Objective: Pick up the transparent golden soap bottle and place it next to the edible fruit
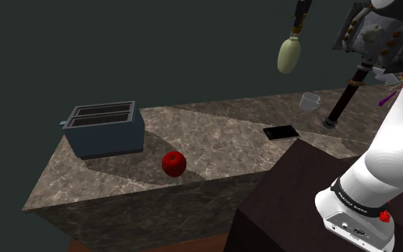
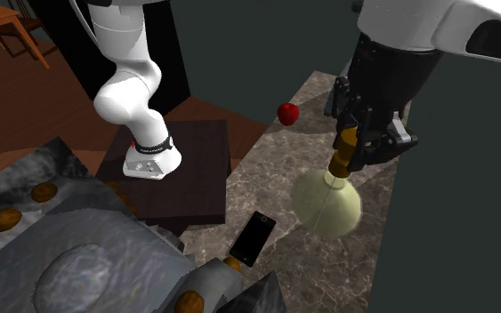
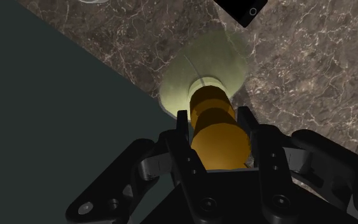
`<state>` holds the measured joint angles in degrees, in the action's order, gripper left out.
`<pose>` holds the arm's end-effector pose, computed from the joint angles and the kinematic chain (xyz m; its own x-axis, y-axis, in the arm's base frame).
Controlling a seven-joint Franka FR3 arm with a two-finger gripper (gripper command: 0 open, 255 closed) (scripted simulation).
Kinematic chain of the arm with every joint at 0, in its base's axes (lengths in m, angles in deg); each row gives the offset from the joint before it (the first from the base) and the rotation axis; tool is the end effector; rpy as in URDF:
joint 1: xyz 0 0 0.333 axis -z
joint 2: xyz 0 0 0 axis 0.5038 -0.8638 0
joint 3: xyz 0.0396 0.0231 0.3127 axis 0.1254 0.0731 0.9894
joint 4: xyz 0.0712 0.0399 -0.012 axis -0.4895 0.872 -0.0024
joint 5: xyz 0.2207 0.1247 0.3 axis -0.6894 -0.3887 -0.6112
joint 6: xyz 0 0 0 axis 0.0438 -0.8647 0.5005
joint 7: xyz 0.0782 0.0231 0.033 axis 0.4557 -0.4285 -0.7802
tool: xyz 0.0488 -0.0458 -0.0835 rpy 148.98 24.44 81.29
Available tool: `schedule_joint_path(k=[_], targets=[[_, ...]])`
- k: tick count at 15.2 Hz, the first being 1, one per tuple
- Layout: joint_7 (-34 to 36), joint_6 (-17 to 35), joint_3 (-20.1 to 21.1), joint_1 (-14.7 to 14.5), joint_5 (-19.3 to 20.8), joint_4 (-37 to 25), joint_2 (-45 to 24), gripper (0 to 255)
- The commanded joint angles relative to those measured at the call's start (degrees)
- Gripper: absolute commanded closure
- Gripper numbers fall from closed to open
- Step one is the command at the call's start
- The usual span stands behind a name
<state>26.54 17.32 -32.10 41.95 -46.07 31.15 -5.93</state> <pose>0.4796 -0.3897 0.6171 0.9899 0.1417 -0.0001 0.1417 -0.9897 0.0201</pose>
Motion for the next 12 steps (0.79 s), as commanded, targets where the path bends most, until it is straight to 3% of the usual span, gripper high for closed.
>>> schedule_joint_path(k=[1,5,12], targets=[[-0.24,-1.78,-0.08,0.48,-0.39,-2.36,-0.65,255],[-0.60,-5.40,-0.18,1.56,-1.35,-7.43,-2.29,255],[10.38,-2.12,3.21,-7.95,4.47,4.11,7.42,255]])
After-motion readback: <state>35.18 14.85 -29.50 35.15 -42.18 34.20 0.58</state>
